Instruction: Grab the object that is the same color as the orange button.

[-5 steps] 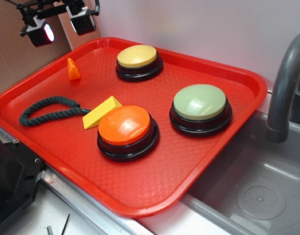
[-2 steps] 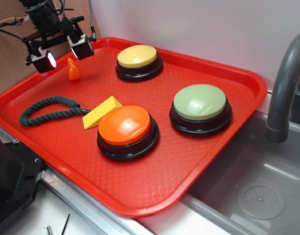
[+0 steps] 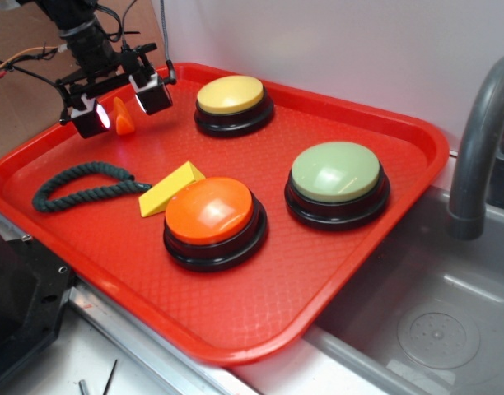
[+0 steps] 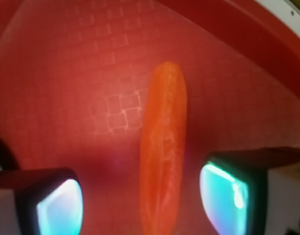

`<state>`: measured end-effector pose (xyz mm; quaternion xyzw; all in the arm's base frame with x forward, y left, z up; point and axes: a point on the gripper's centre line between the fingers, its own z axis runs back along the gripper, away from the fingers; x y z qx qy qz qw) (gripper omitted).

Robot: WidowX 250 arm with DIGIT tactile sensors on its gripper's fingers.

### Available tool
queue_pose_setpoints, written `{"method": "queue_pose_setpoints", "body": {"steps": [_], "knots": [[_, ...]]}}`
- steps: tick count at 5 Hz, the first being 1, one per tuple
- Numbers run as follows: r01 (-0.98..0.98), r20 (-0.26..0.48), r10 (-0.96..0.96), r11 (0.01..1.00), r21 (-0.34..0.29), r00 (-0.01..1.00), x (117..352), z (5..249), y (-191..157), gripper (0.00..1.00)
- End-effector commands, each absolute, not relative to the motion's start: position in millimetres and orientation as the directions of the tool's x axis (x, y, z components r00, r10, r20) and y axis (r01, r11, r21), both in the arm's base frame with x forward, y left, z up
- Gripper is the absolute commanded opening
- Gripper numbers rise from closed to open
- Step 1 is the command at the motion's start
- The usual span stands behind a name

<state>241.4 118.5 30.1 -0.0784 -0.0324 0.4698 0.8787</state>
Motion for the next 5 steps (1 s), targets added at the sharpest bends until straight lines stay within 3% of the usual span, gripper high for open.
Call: {"method": "queue_pose_setpoints", "body": {"steps": [1,2,4,5], "knots": [[-0.825,-0.011,0.834,0.542,-0.161,0.551,234,22,120,1.00],[-0.834,-0.009,0.843,0.530,-0.156,0.537,234,20,115,0.00],[-0.825,-0.014,0.835,0.541,-0.164,0.550,233,22,118,0.00],[-0.731,-0.056,0.731,0.671,-0.125,0.680,233,47,109,0.00]]}}
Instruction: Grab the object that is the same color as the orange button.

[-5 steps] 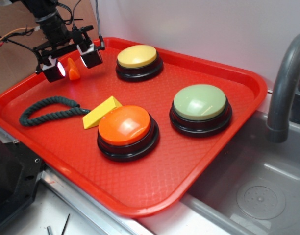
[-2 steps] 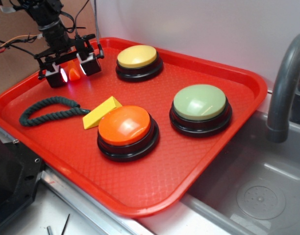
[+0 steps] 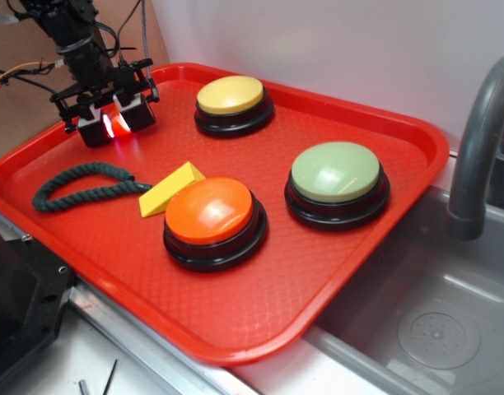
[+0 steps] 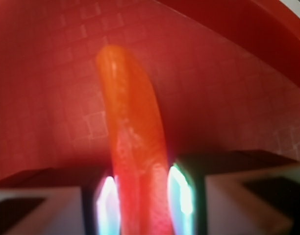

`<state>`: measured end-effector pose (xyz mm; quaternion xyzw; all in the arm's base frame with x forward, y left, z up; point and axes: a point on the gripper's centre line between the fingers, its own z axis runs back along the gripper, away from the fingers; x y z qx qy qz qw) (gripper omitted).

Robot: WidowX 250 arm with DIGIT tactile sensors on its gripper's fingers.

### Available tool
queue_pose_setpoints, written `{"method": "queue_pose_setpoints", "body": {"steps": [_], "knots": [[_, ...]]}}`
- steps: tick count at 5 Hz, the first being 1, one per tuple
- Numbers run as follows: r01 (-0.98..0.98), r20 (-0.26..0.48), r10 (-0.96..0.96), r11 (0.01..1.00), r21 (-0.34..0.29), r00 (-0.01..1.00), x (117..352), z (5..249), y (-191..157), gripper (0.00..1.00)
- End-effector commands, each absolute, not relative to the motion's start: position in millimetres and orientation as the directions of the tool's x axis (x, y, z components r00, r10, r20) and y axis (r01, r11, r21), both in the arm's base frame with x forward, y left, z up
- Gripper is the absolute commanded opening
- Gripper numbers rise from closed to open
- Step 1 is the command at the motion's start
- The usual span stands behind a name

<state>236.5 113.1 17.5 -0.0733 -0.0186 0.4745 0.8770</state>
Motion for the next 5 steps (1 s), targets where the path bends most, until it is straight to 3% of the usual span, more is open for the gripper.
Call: {"method": "queue_pose_setpoints", "body": {"steps": [1,2,3,4,5], "knots": [[-0.604,0.023,0.609,0.791,-0.099,0.793,218,97,94,0.00],[-0.534,0.102,0.537,0.844,-0.057,0.837,192,146,79,0.00],[-0.450,0.136,0.450,0.892,-0.037,0.882,170,173,70,0.00],[-0.360,0.132,0.380,0.920,-0.153,0.916,151,194,72,0.00],[-0.272,0.135,0.309,0.933,-0.237,0.941,148,195,82,0.00]]}}
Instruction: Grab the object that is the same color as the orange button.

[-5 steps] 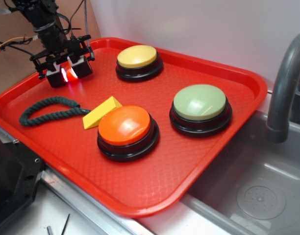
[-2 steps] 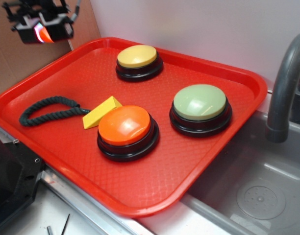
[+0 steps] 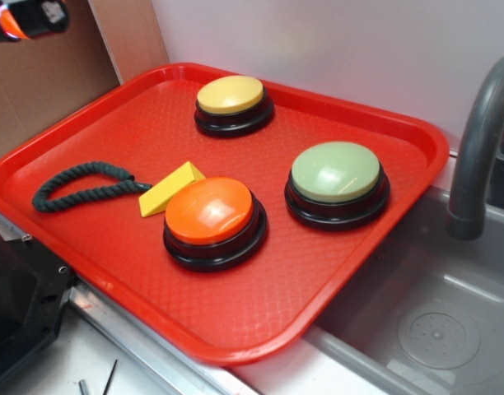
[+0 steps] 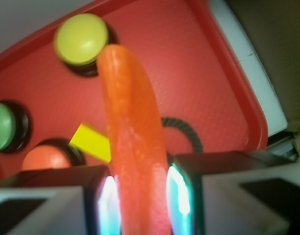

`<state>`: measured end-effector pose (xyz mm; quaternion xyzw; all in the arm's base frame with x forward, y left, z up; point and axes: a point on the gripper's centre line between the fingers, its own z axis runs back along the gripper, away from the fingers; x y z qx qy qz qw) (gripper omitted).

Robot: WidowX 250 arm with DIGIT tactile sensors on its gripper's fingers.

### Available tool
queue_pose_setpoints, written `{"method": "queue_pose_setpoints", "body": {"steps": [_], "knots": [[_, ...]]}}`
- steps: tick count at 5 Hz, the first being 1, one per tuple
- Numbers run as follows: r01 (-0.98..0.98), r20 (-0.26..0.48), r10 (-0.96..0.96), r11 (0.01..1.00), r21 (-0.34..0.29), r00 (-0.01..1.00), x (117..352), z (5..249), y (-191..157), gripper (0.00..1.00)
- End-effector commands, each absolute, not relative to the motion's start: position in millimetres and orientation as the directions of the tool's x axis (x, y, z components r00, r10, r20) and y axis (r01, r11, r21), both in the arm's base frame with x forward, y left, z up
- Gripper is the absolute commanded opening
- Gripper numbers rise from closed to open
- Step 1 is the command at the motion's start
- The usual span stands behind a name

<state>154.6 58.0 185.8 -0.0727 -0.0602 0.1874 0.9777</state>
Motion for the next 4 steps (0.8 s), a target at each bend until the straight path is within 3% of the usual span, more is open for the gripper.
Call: {"method": "queue_pose_setpoints", "body": {"steps": [1,4], "knots": [[-0.292,0.135,0.325,0.931,-0.221,0.936,155,204,84,0.00],[-0.330,0.139,0.352,0.931,-0.155,0.926,173,207,90,0.00]]}}
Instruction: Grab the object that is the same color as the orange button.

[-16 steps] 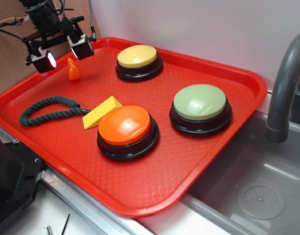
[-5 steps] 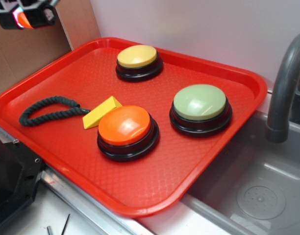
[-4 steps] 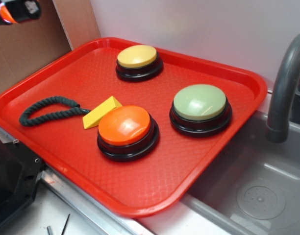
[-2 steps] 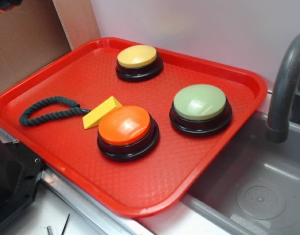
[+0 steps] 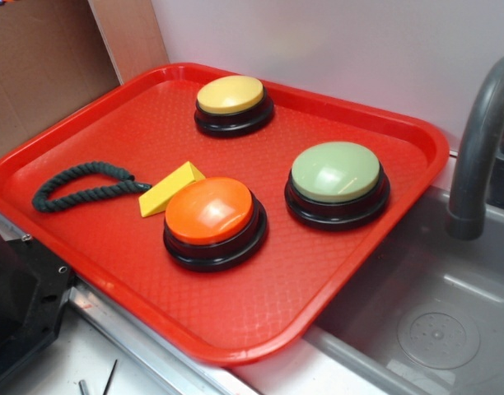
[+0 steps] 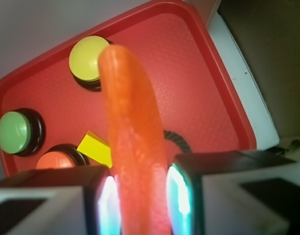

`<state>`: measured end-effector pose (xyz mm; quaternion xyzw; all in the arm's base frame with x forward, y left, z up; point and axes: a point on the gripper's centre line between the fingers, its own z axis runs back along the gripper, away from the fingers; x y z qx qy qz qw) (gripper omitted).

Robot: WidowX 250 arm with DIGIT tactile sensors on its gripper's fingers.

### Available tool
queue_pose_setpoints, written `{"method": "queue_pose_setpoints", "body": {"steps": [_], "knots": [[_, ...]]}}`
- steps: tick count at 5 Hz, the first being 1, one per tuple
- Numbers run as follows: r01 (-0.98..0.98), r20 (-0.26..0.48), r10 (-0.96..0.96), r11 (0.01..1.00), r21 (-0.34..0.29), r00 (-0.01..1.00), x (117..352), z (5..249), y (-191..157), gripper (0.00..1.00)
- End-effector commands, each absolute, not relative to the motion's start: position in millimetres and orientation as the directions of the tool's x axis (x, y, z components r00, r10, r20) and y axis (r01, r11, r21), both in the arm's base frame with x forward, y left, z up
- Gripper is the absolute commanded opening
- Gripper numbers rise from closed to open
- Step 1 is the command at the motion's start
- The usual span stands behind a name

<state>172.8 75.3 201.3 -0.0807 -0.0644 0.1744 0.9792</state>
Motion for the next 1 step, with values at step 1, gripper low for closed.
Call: {"method": "queue_pose_setpoints", "body": {"steps": [1], "knots": [[-0.343,0.116,0.363,0.926,-0.160,0.925,177.2,198.9,92.8,0.00]]}}
